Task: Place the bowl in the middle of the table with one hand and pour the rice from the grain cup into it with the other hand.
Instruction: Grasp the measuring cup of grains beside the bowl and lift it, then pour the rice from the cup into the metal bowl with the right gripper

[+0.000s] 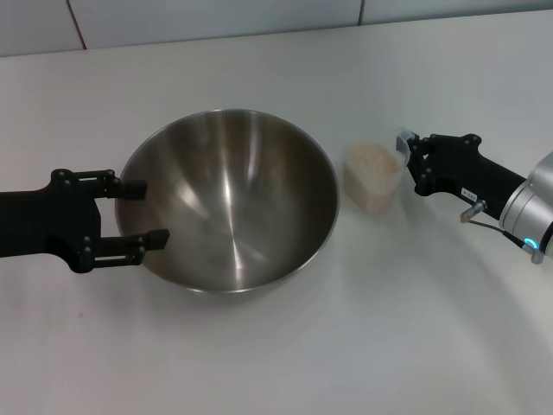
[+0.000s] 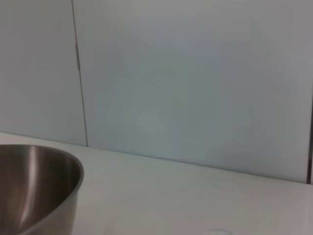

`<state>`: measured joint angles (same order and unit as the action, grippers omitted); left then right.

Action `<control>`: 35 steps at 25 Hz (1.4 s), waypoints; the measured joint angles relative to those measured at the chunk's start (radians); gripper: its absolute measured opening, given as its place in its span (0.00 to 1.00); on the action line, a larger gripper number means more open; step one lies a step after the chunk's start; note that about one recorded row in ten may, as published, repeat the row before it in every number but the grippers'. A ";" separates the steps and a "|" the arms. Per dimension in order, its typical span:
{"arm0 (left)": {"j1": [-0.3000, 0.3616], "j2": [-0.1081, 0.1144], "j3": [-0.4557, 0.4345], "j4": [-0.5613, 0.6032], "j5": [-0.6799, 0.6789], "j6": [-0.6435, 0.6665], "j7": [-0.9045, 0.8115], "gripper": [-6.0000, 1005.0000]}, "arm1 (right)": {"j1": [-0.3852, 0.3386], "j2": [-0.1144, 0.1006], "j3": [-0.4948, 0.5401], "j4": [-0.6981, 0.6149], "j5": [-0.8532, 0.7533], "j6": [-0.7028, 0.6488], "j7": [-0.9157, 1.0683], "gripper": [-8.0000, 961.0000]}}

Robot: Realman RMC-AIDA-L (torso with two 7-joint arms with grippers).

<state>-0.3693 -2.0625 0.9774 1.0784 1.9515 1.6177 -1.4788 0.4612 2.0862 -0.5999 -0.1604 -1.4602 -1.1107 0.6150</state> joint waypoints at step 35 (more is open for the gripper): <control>-0.029 0.002 0.009 0.046 0.026 0.004 -0.051 0.71 | 0.183 0.006 0.257 0.529 -0.019 -0.425 -2.141 0.02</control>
<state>-0.3988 -2.0607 0.9864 1.1244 1.9773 1.6215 -1.5297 0.6447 2.0923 -0.3434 0.3690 -1.4794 -1.5356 -1.5261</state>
